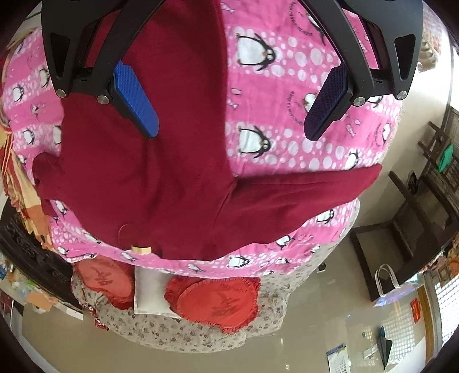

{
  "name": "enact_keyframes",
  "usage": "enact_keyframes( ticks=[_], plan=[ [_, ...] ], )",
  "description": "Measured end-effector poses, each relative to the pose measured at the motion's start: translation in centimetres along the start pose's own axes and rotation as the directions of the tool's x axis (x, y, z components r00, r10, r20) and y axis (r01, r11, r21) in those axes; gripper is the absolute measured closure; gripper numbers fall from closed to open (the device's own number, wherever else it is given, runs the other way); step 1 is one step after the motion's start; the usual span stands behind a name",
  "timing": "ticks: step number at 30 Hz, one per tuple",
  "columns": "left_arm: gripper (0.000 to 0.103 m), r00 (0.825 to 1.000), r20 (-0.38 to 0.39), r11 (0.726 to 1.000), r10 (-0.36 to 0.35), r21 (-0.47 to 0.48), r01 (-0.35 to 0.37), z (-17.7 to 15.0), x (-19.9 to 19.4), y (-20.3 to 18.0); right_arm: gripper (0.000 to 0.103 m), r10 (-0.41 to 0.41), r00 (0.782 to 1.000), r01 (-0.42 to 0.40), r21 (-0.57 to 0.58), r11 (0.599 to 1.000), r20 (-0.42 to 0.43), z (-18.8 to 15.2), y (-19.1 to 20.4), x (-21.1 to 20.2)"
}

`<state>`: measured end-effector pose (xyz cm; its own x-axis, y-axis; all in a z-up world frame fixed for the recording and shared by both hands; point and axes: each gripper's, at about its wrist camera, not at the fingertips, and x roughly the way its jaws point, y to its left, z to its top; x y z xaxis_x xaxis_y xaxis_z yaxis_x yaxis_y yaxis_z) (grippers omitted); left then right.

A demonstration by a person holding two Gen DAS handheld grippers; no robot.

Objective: Fold small clothes

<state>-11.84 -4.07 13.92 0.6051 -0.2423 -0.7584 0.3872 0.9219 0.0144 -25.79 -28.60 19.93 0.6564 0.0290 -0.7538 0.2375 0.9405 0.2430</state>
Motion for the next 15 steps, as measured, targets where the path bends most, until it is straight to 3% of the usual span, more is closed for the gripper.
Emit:
enact_keyframes(
  ticks=[6,15],
  plan=[
    [0.001,1.0,-0.004,0.999,-0.016,-0.033,0.016,0.1,0.7,-1.1,0.001,-0.079,0.994,0.084,-0.059,0.995,0.071,0.4,1.5,3.1],
    [0.001,1.0,-0.022,1.0,-0.011,-0.029,0.01,0.1,3.0,-1.7,0.001,-0.165,0.984,0.171,-0.095,0.981,0.071,0.5,2.1,7.3]
  ],
)
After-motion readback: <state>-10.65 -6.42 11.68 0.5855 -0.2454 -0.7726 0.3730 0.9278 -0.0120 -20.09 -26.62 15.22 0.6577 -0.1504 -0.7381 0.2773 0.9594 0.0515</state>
